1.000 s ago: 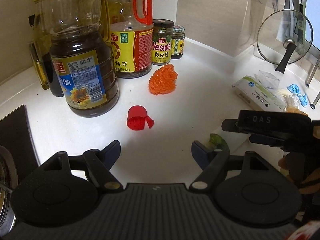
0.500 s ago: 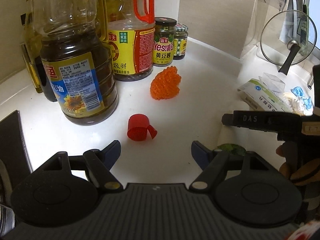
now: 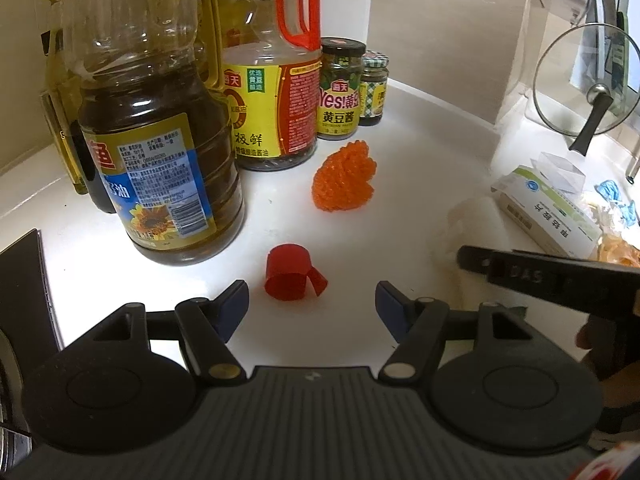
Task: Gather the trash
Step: 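Close left gripper on the red cup while right gripper grasps the white paper roll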
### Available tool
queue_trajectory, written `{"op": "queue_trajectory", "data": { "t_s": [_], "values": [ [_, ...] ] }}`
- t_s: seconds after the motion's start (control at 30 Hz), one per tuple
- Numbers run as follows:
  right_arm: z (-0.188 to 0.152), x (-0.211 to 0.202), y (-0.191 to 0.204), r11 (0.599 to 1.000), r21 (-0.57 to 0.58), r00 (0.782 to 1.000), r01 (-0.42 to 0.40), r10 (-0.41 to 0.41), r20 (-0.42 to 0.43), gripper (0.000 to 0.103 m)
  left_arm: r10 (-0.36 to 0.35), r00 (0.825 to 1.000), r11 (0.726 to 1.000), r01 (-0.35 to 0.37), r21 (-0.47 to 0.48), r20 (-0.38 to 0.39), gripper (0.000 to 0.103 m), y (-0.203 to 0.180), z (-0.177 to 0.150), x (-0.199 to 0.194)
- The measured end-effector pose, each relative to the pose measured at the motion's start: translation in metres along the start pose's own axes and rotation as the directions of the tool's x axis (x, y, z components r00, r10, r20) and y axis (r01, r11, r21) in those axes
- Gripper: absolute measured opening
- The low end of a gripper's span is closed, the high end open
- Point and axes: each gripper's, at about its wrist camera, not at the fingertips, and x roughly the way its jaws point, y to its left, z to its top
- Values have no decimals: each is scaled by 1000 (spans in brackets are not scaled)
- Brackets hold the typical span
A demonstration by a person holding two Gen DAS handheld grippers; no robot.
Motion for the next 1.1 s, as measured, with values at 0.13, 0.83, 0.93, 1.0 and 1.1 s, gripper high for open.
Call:
{"op": "queue_trajectory", "data": {
  "t_s": [0.13, 0.83, 0.93, 1.0, 1.1],
  "values": [
    [9, -5, -8, 1000, 10, 1000, 5, -5, 27, 36, 17, 1000, 1000, -17, -5, 6, 62, 1, 5, 6],
    [10, -12, -27, 999, 35, 1000, -10, 9, 2, 36, 55, 998, 996, -57, -75, -32, 29, 13, 15, 41],
    [8, -14, -28, 999, 30, 1000, -13, 13, -1, 36, 56, 998, 996, -57, -63, -17, 28, 10, 14, 37],
    [6, -16, -29, 999, 29, 1000, -15, 15, -2, 36, 57, 998, 997, -57, -53, -10, 28, 7, 13, 35],
    [5, -20, -32, 1000, 27, 1000, -15, 15, -5, 36, 58, 998, 998, -59, -36, -3, 28, 1, 11, 31]
  ]
}}
